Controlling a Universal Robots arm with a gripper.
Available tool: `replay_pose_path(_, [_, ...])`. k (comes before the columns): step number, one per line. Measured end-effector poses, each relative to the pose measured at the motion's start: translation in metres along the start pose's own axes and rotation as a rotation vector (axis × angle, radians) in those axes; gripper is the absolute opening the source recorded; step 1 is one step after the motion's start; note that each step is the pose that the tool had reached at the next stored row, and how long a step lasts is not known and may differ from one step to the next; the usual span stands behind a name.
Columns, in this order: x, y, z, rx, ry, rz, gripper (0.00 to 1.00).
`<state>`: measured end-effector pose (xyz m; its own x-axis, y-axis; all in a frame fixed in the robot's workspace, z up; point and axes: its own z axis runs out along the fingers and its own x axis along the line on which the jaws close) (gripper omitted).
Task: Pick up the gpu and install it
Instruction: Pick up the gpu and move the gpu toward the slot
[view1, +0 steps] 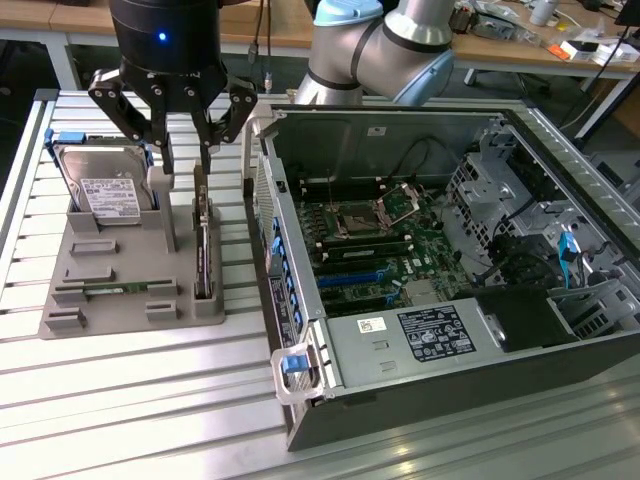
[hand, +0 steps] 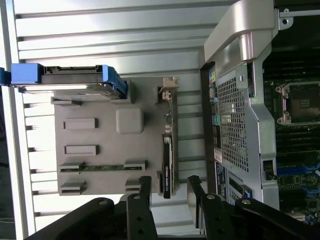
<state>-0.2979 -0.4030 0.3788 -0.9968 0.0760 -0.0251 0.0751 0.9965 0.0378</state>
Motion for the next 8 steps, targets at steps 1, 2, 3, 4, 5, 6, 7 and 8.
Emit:
replay_pose_path(1, [0.0001, 0.0, 0.0002, 0.0, 0.0, 0.0, 0.42])
replay_pose_path(2, [0.0003, 0.0, 0.0005, -0.0001, -0.0001, 0.0, 0.42])
replay_pose_path(3, [0.0005, 0.0, 0.0009, -0.0001, -0.0001, 0.0, 0.42])
replay_pose_path(4, [0.0006, -0.0001, 0.0011, -0.0001, -0.0001, 0.0, 0.42])
replay_pose_path(5, [0.0007, -0.0001, 0.0013, -0.0001, -0.0001, 0.0, 0.42])
replay_pose_path(6, [0.0009, -0.0001, 0.0016, -0.0001, -0.0001, 0.0, 0.42])
replay_pose_path(7, [0.0011, -0.0001, 0.0019, 0.0, -0.0001, 0.0, 0.42])
replay_pose_path(8, [0.0012, -0.0001, 0.0022, -0.0001, -0.0001, 0.0, 0.42])
